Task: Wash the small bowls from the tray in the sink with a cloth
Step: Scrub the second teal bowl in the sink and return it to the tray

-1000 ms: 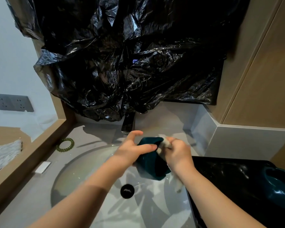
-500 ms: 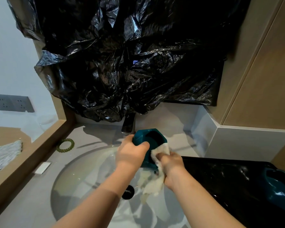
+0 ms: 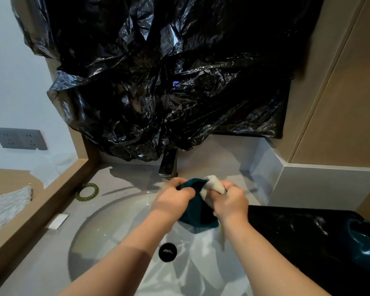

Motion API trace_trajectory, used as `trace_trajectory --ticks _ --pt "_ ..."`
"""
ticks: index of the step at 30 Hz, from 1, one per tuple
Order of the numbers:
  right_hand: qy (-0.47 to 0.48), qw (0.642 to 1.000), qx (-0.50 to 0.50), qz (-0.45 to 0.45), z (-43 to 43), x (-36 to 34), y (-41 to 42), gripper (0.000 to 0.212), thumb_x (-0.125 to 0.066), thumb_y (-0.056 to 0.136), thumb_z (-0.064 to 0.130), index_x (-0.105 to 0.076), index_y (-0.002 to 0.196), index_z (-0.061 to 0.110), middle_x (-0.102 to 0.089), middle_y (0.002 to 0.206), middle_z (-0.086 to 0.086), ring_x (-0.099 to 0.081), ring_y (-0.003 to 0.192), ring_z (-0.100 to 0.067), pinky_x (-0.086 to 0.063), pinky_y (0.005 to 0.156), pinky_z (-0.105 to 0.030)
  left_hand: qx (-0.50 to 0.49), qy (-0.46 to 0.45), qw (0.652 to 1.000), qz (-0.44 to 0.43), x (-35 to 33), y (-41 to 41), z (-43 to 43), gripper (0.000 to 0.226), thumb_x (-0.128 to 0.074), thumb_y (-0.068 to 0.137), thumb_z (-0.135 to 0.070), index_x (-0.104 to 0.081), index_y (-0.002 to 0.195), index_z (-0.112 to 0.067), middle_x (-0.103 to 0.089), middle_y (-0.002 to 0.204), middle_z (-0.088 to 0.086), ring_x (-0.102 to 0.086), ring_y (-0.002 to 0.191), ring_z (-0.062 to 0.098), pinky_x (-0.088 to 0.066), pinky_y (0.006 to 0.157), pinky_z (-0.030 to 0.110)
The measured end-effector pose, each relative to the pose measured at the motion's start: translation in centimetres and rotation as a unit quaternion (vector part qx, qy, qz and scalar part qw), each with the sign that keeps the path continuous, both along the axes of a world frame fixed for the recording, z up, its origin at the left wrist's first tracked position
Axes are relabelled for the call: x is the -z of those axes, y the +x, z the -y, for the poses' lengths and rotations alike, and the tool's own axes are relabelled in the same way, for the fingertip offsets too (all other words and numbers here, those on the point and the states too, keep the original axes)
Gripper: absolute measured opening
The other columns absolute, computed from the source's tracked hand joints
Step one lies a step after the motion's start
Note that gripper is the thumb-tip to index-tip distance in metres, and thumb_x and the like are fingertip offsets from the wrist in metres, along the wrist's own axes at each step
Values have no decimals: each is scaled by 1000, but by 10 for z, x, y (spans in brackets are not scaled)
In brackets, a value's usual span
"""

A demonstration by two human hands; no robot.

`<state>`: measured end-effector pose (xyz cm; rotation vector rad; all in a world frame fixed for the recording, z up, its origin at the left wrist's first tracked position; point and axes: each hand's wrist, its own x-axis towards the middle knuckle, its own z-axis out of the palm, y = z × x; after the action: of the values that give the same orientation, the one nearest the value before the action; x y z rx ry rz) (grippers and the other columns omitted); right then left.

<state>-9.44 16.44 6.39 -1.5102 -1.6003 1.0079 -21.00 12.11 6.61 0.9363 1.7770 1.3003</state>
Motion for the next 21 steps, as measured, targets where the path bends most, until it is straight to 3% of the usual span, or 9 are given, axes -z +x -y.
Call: trace_trajectory --ticks 3,6,8,11,14,17,19,21 --pt "-178 968 52 -169 1 12 -7 10 -59 81 11 -56 71 14 -64 85 -18 -63 87 -37 -54 83 -45 -63 3 998 3 3 6 1 39 -53 59 -36 -59 97 -26 -66 91 7 -63 88 31 -53 84 46" --pt "-311 914 38 -259 7 14 -11 8 -58 87 14 -54 79 12 -63 87 -18 -62 90 -38 -52 84 -48 -109 22 994 12 4 10 3 38 -50 67 -36 -52 103 -26 -63 92 4 -60 87 28 -52 84 46" --pt "-330 900 24 -283 11 13 -14 6 -58 88 14 -56 88 8 -64 86 -19 -63 82 -35 -54 80 -48 -130 42 990 24 3 12 6 37 -51 73 -35 -47 108 -26 -61 92 2 -59 86 26 -51 85 45" --pt "-229 954 60 -184 10 13 -12 8 -60 85 9 -61 92 6 -64 82 -14 -61 76 -31 -53 71 -40 -79 42 996 -6 0 10 13 40 -60 75 -32 -41 110 -26 -59 89 -2 -57 79 17 -48 72 33" --pt "-90 995 36 13 3 6 0 8 -60 84 12 -65 89 8 -61 82 -8 -58 78 -28 -46 66 -30 9 5 999 -30 -9 7 19 61 -66 57 -37 -37 110 -32 -62 88 -8 -62 82 14 -52 71 29" --pt "24 985 -24 170 2 -6 9 8 -59 84 23 -62 83 16 -59 79 -5 -61 85 -30 -40 64 -25 34 -2 999 -34 -15 4 18 61 -60 57 -37 -37 113 -40 -62 91 -8 -62 88 17 -54 83 36" --pt "61 981 -20 182 6 -14 12 19 -57 86 34 -57 79 16 -57 74 -3 -61 83 -30 -44 64 -29 32 16 999 -24 -18 1 15 47 -61 69 -35 -41 111 -36 -60 92 -5 -61 89 22 -53 84 42" --pt "88 980 12 179 11 -22 20 26 -52 89 39 -53 76 17 -53 69 0 -58 79 -29 -40 59 -31 30 25 999 20 -23 0 12 31 -58 85 -24 -43 112 -30 -56 94 -3 -57 88 23 -54 73 42"
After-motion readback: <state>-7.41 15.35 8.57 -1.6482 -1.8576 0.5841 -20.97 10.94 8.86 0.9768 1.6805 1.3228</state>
